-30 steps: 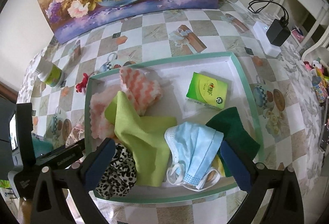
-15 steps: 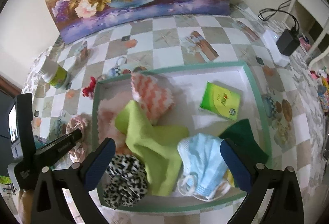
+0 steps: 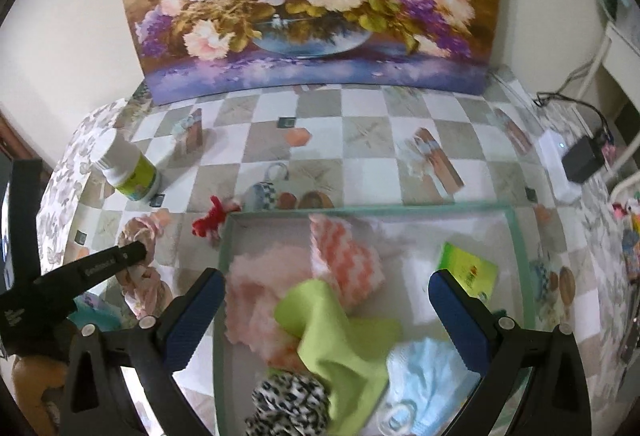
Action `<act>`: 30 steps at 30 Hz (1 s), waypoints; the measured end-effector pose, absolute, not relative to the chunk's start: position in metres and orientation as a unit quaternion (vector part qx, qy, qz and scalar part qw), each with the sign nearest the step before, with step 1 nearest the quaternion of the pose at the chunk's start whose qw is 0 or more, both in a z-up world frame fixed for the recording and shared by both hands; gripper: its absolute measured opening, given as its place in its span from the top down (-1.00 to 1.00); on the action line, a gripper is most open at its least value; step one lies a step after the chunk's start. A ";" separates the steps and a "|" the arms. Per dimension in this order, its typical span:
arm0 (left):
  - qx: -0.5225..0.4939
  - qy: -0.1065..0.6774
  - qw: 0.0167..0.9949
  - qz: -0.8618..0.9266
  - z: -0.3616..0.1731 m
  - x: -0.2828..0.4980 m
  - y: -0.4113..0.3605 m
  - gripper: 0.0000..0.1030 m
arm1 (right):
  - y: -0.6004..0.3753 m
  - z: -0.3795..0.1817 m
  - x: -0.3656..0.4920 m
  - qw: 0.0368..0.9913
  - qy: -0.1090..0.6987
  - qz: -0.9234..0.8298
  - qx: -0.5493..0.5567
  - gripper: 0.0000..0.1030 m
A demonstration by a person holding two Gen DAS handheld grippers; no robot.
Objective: Organize soft objects
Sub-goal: 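Lift the pink floral cloth with the left gripper while the right gripper grasps the red yarn bow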
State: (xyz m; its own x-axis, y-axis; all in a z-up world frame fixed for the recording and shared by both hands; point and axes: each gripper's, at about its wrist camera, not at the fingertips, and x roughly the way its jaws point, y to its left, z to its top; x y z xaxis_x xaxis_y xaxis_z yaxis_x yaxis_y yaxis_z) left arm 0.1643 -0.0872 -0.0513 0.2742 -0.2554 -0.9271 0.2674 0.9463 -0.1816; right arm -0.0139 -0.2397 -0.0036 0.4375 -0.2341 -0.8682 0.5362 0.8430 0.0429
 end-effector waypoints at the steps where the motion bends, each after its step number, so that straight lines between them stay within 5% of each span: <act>1: 0.003 0.579 0.799 -0.163 -0.051 0.169 -0.087 0.70 | -0.238 -0.004 -0.009 0.835 0.476 -0.229 0.155 -1.00; 14: -0.029 0.556 0.816 -0.156 -0.034 0.182 -0.058 0.70 | -0.225 -0.023 0.068 0.834 0.503 -0.162 0.158 -0.99; 30: -0.059 0.560 0.811 -0.160 -0.036 0.192 -0.045 0.70 | -0.184 -0.085 0.136 0.786 0.605 -0.122 0.028 -0.57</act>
State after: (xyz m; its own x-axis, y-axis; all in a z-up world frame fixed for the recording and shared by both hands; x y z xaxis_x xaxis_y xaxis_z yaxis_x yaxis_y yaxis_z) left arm 0.1917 -0.0451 -0.0356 0.3211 -0.3264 -0.8890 0.1935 0.9415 -0.2758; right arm 0.1359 -0.1836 -0.0854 0.2382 -0.1581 -0.9583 0.2258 0.9686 -0.1037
